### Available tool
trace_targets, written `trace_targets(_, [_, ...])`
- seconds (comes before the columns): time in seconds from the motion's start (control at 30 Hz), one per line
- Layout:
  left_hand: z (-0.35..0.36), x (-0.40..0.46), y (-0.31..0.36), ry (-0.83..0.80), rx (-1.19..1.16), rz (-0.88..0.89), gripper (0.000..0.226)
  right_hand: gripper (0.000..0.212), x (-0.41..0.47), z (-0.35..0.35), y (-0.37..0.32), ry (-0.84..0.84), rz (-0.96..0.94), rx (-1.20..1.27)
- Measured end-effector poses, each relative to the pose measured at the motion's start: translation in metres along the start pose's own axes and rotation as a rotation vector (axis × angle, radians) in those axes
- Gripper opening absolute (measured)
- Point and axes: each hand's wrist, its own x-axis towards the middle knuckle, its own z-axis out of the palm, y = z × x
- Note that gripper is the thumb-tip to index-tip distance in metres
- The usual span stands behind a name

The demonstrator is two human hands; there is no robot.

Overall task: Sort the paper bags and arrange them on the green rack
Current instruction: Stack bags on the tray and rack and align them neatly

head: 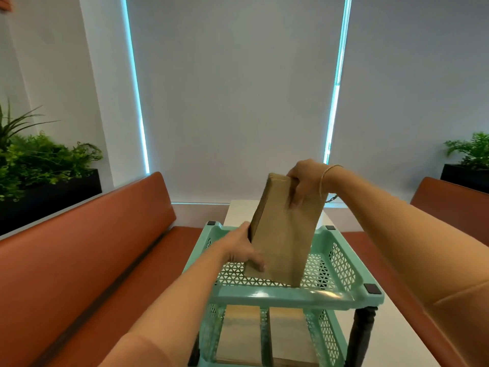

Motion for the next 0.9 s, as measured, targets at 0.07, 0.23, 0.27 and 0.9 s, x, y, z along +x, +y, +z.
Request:
trace_targets(0.07, [-0.019, -0.006, 0.008, 0.04, -0.035, 0.008, 0.082, 0.033, -0.011, 0.004, 0.021, 0.063, 0.1, 0.157])
trace_targets(0.23, [-0.066, -0.02, 0.03, 0.13, -0.02, 0.055, 0.078, 0.025, -0.03, 0.059, 0.053, 0.129, 0.328, 1.017])
trace_targets(0.27, [-0.069, -0.021, 0.031, 0.125, 0.023, 0.039, 0.08, 0.023, -0.03, 0.075, 0.053, 0.089, 0.374, 1.114])
trace_targets(0.9, [-0.017, -0.036, 0.004, 0.127, -0.685, 0.087, 0.113, 0.025, -0.016, 0.159, 0.047, -0.033, 0.632, 1.228])
